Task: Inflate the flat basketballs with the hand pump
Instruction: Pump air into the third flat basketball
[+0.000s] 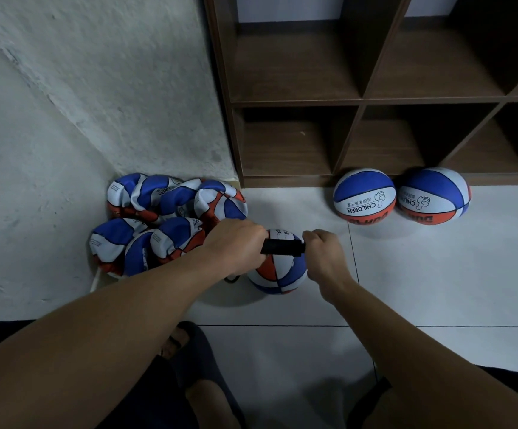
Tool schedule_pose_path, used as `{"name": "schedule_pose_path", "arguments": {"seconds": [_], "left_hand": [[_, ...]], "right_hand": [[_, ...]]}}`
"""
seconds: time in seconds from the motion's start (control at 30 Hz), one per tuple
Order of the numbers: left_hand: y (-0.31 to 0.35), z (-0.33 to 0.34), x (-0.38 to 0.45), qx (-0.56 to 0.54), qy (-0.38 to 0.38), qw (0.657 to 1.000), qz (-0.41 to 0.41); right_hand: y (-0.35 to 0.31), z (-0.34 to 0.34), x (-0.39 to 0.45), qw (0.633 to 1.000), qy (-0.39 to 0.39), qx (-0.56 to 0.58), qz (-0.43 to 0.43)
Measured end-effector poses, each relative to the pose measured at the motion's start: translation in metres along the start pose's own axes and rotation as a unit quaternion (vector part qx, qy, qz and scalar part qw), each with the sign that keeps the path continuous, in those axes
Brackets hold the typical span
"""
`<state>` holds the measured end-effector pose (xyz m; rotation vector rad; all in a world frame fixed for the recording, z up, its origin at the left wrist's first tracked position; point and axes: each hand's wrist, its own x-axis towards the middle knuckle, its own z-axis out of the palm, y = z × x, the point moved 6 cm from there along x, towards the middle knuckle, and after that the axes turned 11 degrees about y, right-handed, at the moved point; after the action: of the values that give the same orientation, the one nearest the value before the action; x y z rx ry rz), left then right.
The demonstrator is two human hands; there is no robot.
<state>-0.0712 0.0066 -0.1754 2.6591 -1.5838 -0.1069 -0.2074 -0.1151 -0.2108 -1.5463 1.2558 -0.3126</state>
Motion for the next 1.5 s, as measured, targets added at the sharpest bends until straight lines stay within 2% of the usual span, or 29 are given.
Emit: {"name": "schedule_pose_path", "arguments": {"seconds": [0.3, 0.47, 0.57, 0.9, 1.2, 1.3, 1.5], "left_hand": [[-0.008, 0.001, -0.001, -0.022, -0.015, 1.0, 0.004], [-0.05, 0.0, -0.003, -0.003, -0.032, 0.999, -0.032], [-0.046, 0.003, -0.002, -0.003, -0.045, 0.998, -0.041], [-0.001, -0.001, -0.001, 0.014, -0.048, 0.998, 0.024], [0.0, -0.001, -0.002, 0.006, -0.015, 1.0, 0.024], [-0.004, 0.0, 0.001, -0.013, -0.024, 0.999, 0.02], [-0.05, -0.002, 0.002, -0.02, -0.058, 0.998, -0.033]], "right_hand": [[0.008, -0.002, 0.011, 0.998, -0.037, -0.019, 0.045], [0.011, -0.046, 0.045, 0.994, 0.026, 0.018, 0.108], [0.016, -0.051, 0.051, 0.99, 0.035, 0.04, 0.13], [0.023, 0.006, 0.0, 0.998, -0.02, 0.012, 0.063], [0.019, 0.006, 0.006, 0.997, -0.031, 0.005, 0.073], [0.016, -0.001, 0.016, 0.994, -0.039, 0.008, 0.097], [0.019, -0.051, 0.051, 0.987, 0.039, 0.058, 0.144]]}}
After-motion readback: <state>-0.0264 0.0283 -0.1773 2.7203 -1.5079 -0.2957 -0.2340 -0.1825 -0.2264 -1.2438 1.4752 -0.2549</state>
